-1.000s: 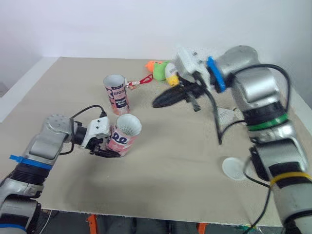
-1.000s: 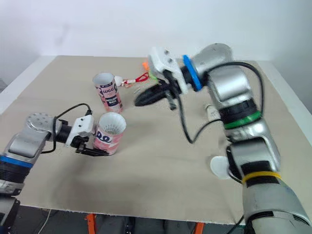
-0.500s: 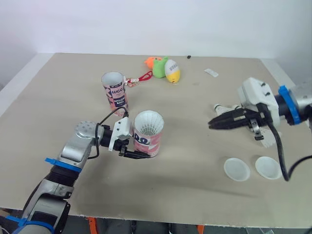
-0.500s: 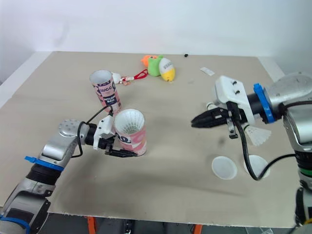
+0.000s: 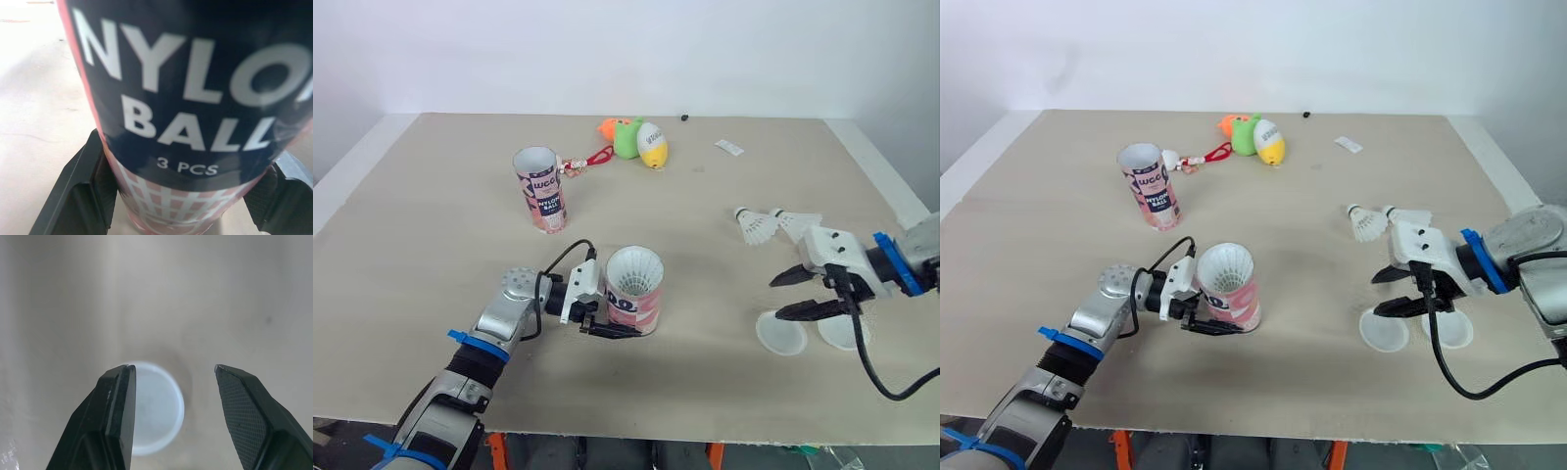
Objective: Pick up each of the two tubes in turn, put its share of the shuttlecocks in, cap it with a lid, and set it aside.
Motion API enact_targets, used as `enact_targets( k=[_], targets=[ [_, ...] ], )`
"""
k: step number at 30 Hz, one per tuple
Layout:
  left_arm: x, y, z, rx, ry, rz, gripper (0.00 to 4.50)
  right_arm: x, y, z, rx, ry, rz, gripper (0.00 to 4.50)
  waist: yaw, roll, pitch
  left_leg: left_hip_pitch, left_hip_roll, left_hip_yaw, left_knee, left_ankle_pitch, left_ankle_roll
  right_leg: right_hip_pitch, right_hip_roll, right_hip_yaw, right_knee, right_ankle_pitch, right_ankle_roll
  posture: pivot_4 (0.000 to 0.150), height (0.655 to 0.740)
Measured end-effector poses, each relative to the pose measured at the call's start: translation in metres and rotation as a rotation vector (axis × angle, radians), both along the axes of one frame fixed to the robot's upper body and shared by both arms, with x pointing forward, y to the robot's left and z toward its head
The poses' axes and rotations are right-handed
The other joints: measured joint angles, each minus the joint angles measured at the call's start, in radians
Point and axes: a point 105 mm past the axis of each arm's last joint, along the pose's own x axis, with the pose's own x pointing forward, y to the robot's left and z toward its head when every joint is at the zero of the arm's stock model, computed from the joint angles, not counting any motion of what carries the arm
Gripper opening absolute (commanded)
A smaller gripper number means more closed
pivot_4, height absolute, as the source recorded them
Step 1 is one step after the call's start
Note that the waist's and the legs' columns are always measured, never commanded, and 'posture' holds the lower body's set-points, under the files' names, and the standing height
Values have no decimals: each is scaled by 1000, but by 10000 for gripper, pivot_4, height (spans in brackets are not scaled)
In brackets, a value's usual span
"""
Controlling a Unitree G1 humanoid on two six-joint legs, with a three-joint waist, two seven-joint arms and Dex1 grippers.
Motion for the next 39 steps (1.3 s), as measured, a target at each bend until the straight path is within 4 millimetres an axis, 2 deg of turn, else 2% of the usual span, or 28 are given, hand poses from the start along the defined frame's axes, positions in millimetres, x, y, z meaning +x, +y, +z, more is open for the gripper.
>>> enact_targets(
  k=[4, 10, 12, 15, 16, 18, 19, 26, 29, 30, 31, 33, 35, 37, 39],
  targets=[
    [-1, 0, -1, -1, 1, 2, 29897, 1, -7, -10, -52, 9, 12, 27914, 0, 0, 0, 2, 0, -1, 0, 0, 0, 2, 0, 0, 0, 0, 0, 1500, 7323],
    [-4, 2, -3, -11, -26, 16, 29897, 4, -20, -37, -147, 28, 27, 27914, -1, 0, 0, 4, 0, -1, 0, 0, 0, 4, 0, 0, 0, 0, 0, 1500, 7323],
    [-3, 4, -3, -4, -43, 16, 29897, 8, -21, -37, -160, 8, 31, 27914, -4, 0, 0, 6, 0, 0, 0, 0, 0, 5, 0, 0, 0, 0, 0, 1500, 7323],
    [-2, 5, -3, 6, -53, 19, 29897, 17, -19, -37, -177, -19, 31, 19138, -10, 0, -1, 10, 1, 0, 0, 0, 0, 10, 1, 0, 0, -1, 2, 1500, 7323],
    [-1, 5, -4, 8, -47, 27, 29897, 20, -18, -37, -194, -25, 45, 12743, -13, -1, -1, 14, 1, 0, 0, 0, 0, 13, 1, 0, 0, -2, 3, 1500, 7323],
    [1, 5, -5, 11, -39, 38, 29897, 20, -19, -39, -210, -23, 60, 7139, -19, -1, 0, 18, 1, -1, 0, 0, 0, 18, 1, 0, -1, -3, 5, 1500, 7323],
    [1, 4, -5, 12, -36, 40, 29897, 20, -18, -39, -212, -23, 63, 1231, -19, -1, 0, 19, 1, -1, 0, 0, 0, 20, 1, 0, -2, -3, 4, 1500, 7323],
    [4, 3, -4, 17, -20, 64, 29897, 17, -15, -38, -213, -7, 86, 296, -20, -1, -1, 21, 1, -1, 0, 0, 0, 22, 1, 0, -2, -2, 6, 1500, 7323],
    [4, 2, -4, 27, -5, 64, 29897, 21, -3, -35, -171, -16, 92, 296, -21, -1, -1, 20, 1, -1, 0, 0, 0, 21, 1, 0, -2, -2, 6, 1500, 7323],
    [4, 2, -4, 30, 3, 65, 29897, 23, 6, -32, -129, -17, 99, 296, -21, -1, -1, 20, 1, -1, 0, 0, 0, 21, 1, 0, -2, -2, 6, 1500, 7323],
    [5, 1, -3, 38, 15, 64, 29897, 25, 28, -19, -27, -28, 124, 296, -22, 0, 0, 20, 1, -2, 0, 0, 0, 21, 1, 0, -2, -2, 6, 1500, 7323],
    [5, -1, -3, 42, 16, 58, 29897, 25, 39, -7, 21, -46, 146, 296, -22, 0, -1, 20, 1, -2, 0, 0, 0, 21, 1, 0, -2, -2, 6, 1500, 7323],
    [5, -2, -2, 46, 15, 51, 29897, 26, 61, 27, 138, -91, 180, 296, -22, 0, 0, 18, 1, -3, 0, 0, 0, 19, 0, 0, -2, -2, 5, 1500, 7323],
    [6, -4, 0, 60, 1, 38, 29897, 22, 83, 71, 215, -183, 256, 296, -21, 0, 0, 17, 0, -4, -1, 0, 0, 19, -1, -1, -3, -1, 3, 1500, 7323],
    [5, -5, 0, 65, -6, 27, 29897, 19, 92, 90, 229, -230, 300, 296, -19, -1, -1, 17, 0, -6, -1, 0, -1, 20, -1, -3, -5, -1, 3, 1500, 7323]
  ],
)
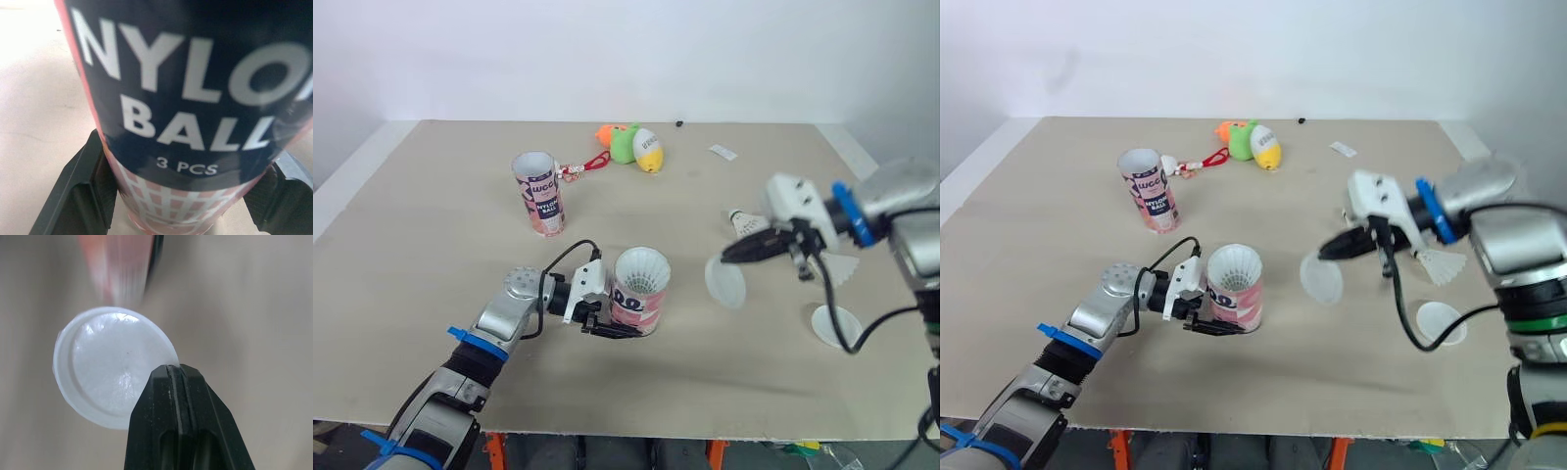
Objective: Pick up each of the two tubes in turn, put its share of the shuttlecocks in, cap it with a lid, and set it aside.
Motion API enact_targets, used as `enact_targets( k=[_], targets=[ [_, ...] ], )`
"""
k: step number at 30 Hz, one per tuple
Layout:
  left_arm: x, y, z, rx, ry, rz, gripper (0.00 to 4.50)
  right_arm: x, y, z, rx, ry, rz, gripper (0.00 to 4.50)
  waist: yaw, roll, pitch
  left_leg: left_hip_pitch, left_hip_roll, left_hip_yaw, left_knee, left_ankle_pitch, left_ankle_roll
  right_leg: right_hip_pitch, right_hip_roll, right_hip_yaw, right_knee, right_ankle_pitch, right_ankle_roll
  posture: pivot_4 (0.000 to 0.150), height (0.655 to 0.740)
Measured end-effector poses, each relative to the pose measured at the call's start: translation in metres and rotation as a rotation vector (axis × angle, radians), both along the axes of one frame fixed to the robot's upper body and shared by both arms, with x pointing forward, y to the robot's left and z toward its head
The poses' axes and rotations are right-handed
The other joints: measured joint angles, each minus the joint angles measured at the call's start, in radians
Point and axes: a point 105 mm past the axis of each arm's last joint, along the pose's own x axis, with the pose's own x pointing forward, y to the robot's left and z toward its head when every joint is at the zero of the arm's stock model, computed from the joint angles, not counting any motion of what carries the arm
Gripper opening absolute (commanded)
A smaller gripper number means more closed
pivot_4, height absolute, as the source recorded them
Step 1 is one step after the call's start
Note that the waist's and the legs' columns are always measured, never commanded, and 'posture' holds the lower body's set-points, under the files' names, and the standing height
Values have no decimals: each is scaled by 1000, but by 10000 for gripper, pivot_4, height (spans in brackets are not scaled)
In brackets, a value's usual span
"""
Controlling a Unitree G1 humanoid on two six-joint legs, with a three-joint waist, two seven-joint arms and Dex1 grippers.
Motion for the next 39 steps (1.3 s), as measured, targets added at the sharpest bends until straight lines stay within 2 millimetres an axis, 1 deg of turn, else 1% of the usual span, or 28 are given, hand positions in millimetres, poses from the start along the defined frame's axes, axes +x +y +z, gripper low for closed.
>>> enact_targets(
  k=[2, 5, 7, 9, 11, 13, 17, 18, 31, 39],
  targets=[
    [0, 0, 0, 4, -2, -10, 29897, 0, 10, 10, 3, -23, 35, 296, -2, 0, 0, -1, 0, 1, 0, 0, 0, -1, -1, 0, -1, 0, 1, 1500, 7323],
    [2, 1, 1, 16, 6, -19, 29897, 3, 33, 24, -19, -88, 120, 296, -5, 1, 0, -1, 0, 3, -1, 0, 0, -2, -1, 1, -1, 1, 1, 1500, 7323],
    [1, 0, 1, 15, 19, -19, 29897, 2, 45, 28, -50, -126, 171, 296, -4, 1, 0, -1, 0, 2, -1, 0, 0, -2, -1, 0, -1, 0, 1, 1500, 7323],
    [2, -1, 1, 16, 37, -19, 29897, 2, 61, 27, -79, -151, 232, 296, -4, 1, 0, -1, 0, 2, -1, 0, 0, -2, 0, 0, -1, 0, 1, 1500, 7323],
    [2, -1, 2, 25, 51, -27, 29897, 3, 81, 22, -121, -179, 310, 296, -4, 1, 0, -3, 0, 2, -1, 0, 0, -4, 0, 0, -1, 1, -1, 1500, 7323],
    [1, -2, 3, 26, 54, -30, 29897, 4, 88, 21, -138, -193, 339, 296, -4, 1, 0, -4, 0, 2, -1, 0, 0, -5, 0, 0, -1, 2, -1, 1500, 7323],
    [1, -1, 4, 29, 66, -28, 29897, 4, 96, 19, -191, -238, 396, 296, -4, 1, 0, -6, -1, 2, -1, -1, 0, -8, -1, 1, 0, 2, -2, 1500, 7323],
    [1, 0, 4, 31, 74, -25, 29897, 3, 100, 18, -215, -261, 434, 296, -4, 1, 0, -7, 0, 2, -1, -1, 0, -8, -1, 1, 0, 2, -2, 1500, 7323],
    [2, 2, 5, 35, 83, -13, 29897, -5, 123, 18, -251, -379, 569, 296, -4, 1, 0, -6, 0, 3, -1, -1, 0, -11, 0, 1, 5, 1, -4, 1500, 7323],
    [3, 3, 5, 36, 87, -11, 29897, -7, 124, 17, -304, -447, 590, 296, -4, 1, 0, -6, 0, 3, -1, -1, 0, -11, 0, 1, 5, 1, -4, 1500, 7323]
  ],
)
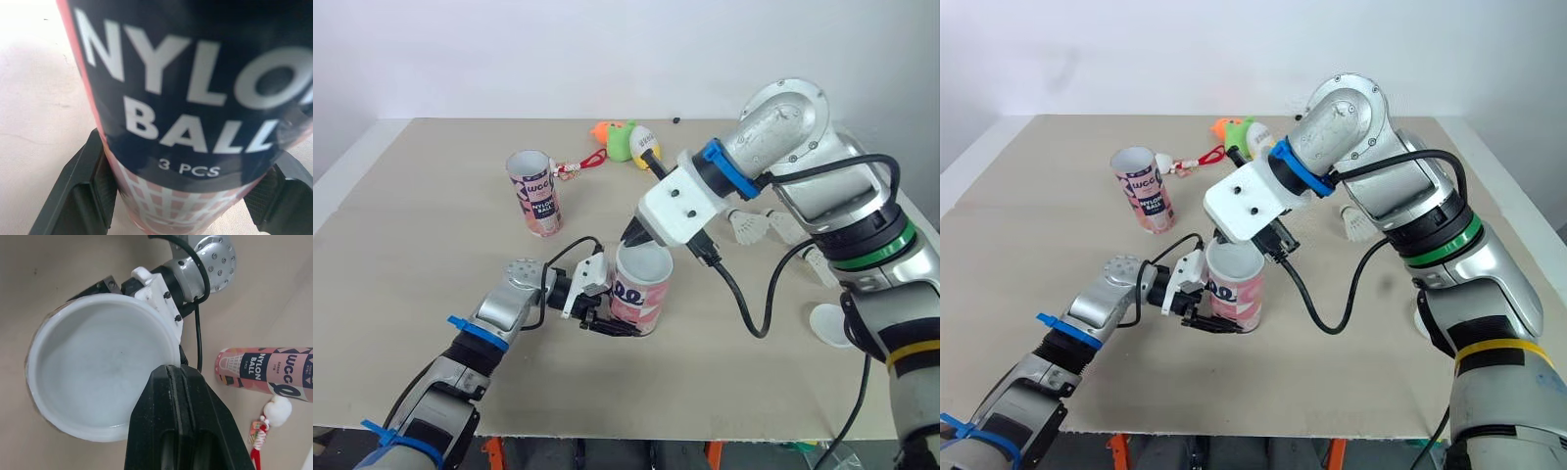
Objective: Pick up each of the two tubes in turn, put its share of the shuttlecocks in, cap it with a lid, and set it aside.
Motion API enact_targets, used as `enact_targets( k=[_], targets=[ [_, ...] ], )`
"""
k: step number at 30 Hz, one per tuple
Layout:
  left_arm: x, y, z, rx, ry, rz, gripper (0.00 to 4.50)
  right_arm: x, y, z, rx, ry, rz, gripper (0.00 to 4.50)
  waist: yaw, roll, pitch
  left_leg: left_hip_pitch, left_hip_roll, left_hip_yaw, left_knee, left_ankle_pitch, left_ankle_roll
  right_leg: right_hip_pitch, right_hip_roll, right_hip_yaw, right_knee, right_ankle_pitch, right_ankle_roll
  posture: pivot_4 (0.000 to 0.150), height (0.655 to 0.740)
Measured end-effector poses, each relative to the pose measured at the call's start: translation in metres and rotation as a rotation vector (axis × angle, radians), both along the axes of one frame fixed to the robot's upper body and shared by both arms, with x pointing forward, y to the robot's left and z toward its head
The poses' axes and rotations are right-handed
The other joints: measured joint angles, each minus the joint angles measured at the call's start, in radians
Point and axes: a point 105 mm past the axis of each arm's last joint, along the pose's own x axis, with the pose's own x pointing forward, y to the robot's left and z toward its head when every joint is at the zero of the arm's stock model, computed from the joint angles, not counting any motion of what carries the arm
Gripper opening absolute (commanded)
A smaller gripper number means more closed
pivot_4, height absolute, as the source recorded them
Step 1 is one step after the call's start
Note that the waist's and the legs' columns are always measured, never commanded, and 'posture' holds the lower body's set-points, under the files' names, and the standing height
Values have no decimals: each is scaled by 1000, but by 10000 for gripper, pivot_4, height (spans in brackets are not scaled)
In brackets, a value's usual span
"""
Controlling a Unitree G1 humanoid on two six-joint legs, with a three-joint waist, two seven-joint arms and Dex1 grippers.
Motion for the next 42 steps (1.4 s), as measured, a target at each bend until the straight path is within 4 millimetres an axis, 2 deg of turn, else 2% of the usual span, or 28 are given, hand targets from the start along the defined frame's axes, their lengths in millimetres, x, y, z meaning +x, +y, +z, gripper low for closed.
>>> enact_targets(
  k=[13, 15, 16, 17, 18, 20, 21, 25, 26, 28, 30, 33, 34, 35, 36, 38, 41, 42],
  targets=[
    [0, 0, -1, 7, 3, 0, 29897, -5, -4, -10, -44, -80, 49, 296, 0, -1, 0, 1, 1, 0, 0, 0, 0, 1, 1, 0, 0, 0, -1, 1500, 7323],
    [0, 1, -1, 9, 5, 2, 29897, -5, -4, -11, -41, -86, 57, 6650, 0, -1, -1, 2, 1, 0, 0, 0, 0, 2, 1, 0, 0, 0, -1, 1500, 7323],
    [0, 2, -2, 12, 7, 5, 29897, -5, -3, -14, -37, -80, 62, 8316, 0, -2, -1, 4, 1, 0, 0, 0, 0, 3, 2, 0, 0, -1, -1, 1500, 7323],
    [0, 3, -2, 14, 9, 9, 29897, -5, -2, -16, -30, -68, 65, 13155, -1, -3, -2, 4, 2, 0, 0, 0, 0, 4, 3, 0, 0, -1, -2, 1500, 7323],
    [1, 5, -2, 17, 8, 12, 29897, -3, 0, -19, -18, -47, 61, 16076, -2, -3, -2, 5, 3, 0, 0, 0, 0, 4, 4, 0, 0, 0, -2, 1500, 7323],
    [1, 7, -3, 22, 8, 17, 29897, 1, 3, -16, 27, -10, 39, 25590, -4, -4, -2, 7, 6, 1, 0, 0, 0, 5, 6, 0, 0, 1, -5, 1500, 7323],
    [1, 8, -3, 23, 8, 23, 29897, 6, 6, -14, 70, 50, 1, 28511, -4, -4, -2, 7, 9, 1, 0, 0, 0, 5, 9, 0, 0, 1, -6, 1500, 7323],
    [2, 11, -1, 17, 15, 36, 29897, 8, 14, -7, 148, 211, -36, 28511, -4, -2, -1, 6, 15, -1, 0, 0, 0, 2, 16, 0, 1, 3, -14, 1500, 7323],
    [2, 11, 0, 13, 16, 36, 29897, 9, 15, 2, 189, 264, -48, 28511, -3, -1, 0, 5, 15, -1, 0, 0, 0, 0, 17, 0, 3, 3, -15, 1500, 7323],
    [1, 10, 0, 10, 16, 34, 29897, 7, 12, 16, 227, 299, -57, 28511, -2, -1, 0, 3, 15, -2, -1, 0, 0, -2, 18, 0, 4, 3, -16, 1500, 7323],
    [1, 10, 0, 6, 19, 32, 29897, 3, 1, 33, 270, 329, -71, 28511, 0, -2, 0, 2, 15, -3, -1, 0, 0, -1, 17, -1, 3, 2, -16, 1500, 7323],
    [1, 11, 0, 3, 19, 34, 29897, 0, -5, 34, 278, 358, -80, 28511, 0, -1, 0, 2, 14, -2, -2, 0, 0, -2, 16, -1, 3, 2, -16, 1500, 7323],
    [1, 11, 0, 3, 19, 35, 29897, -2, -7, 33, 278, 374, -78, 23507, 0, -1, 0, 2, 14, -2, -2, 0, 0, -2, 16, -1, 3, 1, -15, 1500, 7323],
    [1, 11, 0, 3, 18, 39, 29897, -7, -8, 17, 241, 415, -73, 21766, -1, -1, 0, 3, 15, -1, -2, 0, 0, -2, 16, 0, 3, 1, -15, 1500, 7323],
    [2, 11, 0, 3, 17, 40, 29897, -7, -7, 11, 228, 431, -73, 15662, 0, -1, 0, 2, 15, -1, -2, 0, 0, -2, 17, 0, 3, 1, -14, 1500, 7323],
    [2, 11, 0, 2, 16, 42, 29897, -6, -7, 3, 210, 444, -80, 11705, 0, -2, 0, 2, 15, 0, -1, 0, 0, -2, 17, 0, 3, 2, -14, 1500, 7323],
    [2, 11, 0, 1, 15, 42, 29897, -5, -6, -7, 162, 428, -79, 1542, 0, -2, 0, 2, 15, 0, -1, 0, 0, -2, 17, 0, 3, 2, -13, 1500, 7323],
    [2, 11, 0, 0, 15, 41, 29897, -6, -6, -11, 139, 419, -76, 1542, 0, -2, 0, 2, 15, 0, -1, 0, 0, -2, 17, 0, 3, 2, -13, 1500, 7323]
  ],
)
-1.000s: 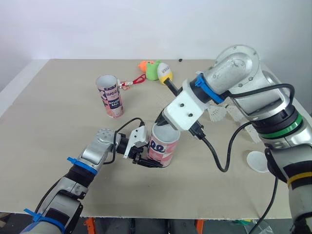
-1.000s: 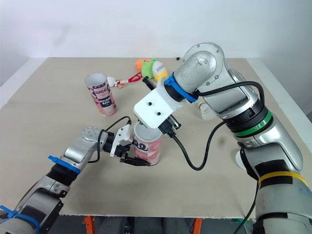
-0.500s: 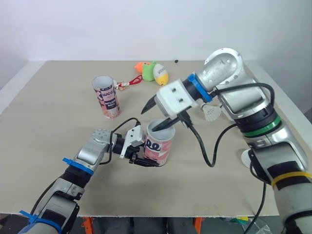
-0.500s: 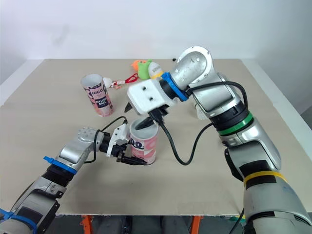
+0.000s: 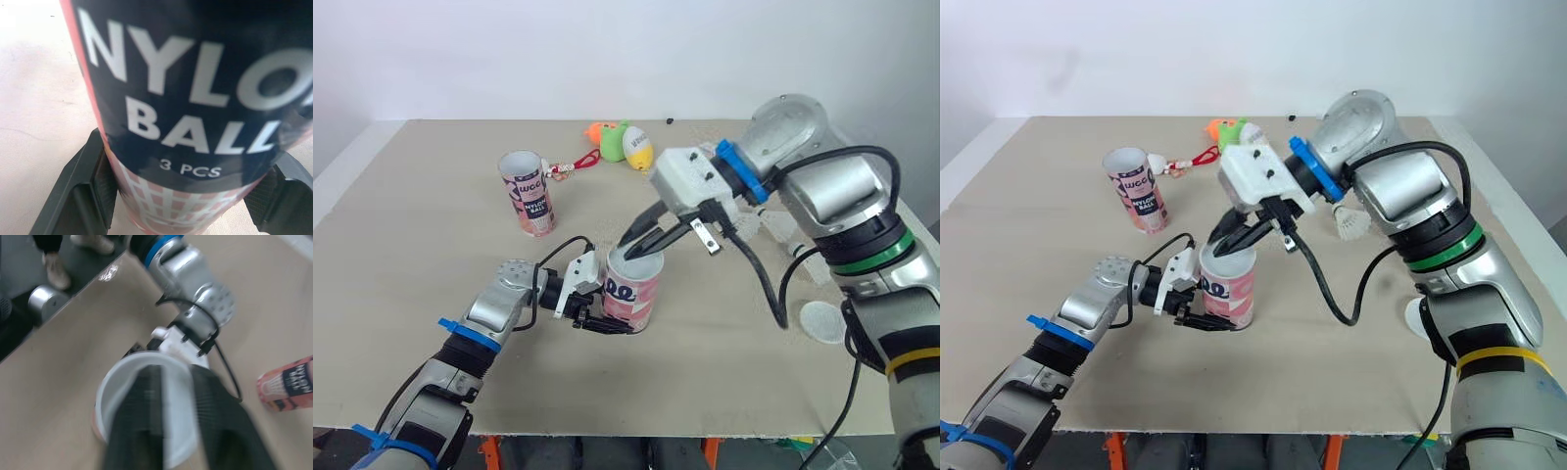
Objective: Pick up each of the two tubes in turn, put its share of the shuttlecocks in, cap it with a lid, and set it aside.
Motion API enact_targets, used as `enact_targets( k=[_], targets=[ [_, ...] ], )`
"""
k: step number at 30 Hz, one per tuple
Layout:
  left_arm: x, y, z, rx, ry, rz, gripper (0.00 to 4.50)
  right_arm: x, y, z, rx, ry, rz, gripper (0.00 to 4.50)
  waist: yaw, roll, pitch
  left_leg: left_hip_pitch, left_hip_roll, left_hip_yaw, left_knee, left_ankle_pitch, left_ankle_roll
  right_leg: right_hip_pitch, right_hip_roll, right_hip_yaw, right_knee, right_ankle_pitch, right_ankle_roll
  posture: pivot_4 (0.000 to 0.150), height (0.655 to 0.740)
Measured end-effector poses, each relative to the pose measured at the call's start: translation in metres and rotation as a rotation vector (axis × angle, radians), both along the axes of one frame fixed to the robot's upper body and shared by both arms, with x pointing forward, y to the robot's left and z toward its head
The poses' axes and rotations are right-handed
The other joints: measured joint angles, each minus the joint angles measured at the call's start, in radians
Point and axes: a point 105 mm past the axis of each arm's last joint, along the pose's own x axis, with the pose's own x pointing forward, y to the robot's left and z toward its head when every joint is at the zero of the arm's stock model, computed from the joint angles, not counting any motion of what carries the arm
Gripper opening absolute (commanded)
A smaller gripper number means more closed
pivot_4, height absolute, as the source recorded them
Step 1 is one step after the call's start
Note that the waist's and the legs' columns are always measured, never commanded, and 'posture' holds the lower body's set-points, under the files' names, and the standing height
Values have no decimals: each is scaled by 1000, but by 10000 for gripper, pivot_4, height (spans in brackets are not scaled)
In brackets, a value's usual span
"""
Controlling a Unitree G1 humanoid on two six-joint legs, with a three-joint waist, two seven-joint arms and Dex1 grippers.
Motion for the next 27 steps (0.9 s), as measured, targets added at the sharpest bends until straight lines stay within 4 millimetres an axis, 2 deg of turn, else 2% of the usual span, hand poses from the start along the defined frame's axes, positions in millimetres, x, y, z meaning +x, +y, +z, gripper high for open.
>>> enact_targets(
  k=[4, 9, 17, 21, 23, 24, 27],
  targets=[
    [0, 0, 0, 1, -2, -1, 29897, 2, -4, -13, -75, -39, 14, 1542, 0, 0, 0, 0, 0, 1, 0, 0, 0, 0, 0, 0, 0, 0, 0, 1500, 7323],
    [0, 1, -2, 4, -11, 6, 29897, 2, -2, -12, -138, -150, 68, 1542, 0, 0, 0, 1, 0, 0, 0, 0, 0, 1, 0, 0, 0, -3, 4, 1500, 7323],
    [2, 3, -5, 8, -2, 26, 29897, 7, 4, -17, -178, -224, 116, 1542, -1, -2, -4, 9, 3, 1, 0, 0, 0, 7, 3, 0, 0, -3, 1, 1500, 7323],
    [2, 5, -6, 4, -1, 37, 29897, 10, 6, -17, -149, -163, 83, 1542, -2, -3, -5, 10, 6, 0, 0, 0, 0, 8, 5, 0, 0, -4, -4, 1500, 7323],
    [1, 4, -5, 1, -9, 35, 29897, 12, 6, -14, -103, -69, 40, 1542, -1, -2, -5, 10, 6, 0, 0, 0, 0, 7, 6, 0, 0, -3, -6, 1500, 7323],
    [0, 2, -3, -7, -20, 26, 29897, 14, 3, -4, -29, 25, -9, 1542, 0, -1, -4, 3, 7, 0, 0, 0, 0, 1, 6, 0, 0, 1, -3, 1500, 7323],
    [-2, -1, -3, -21, -32, 15, 29897, 18, -8, 14, 40, 38, -63, 1542, 4, -2, -3, 0, 5, -1, 0, 0, 0, -1, 5, 0, 0, 2, -7, 1500, 7323]
  ],
)
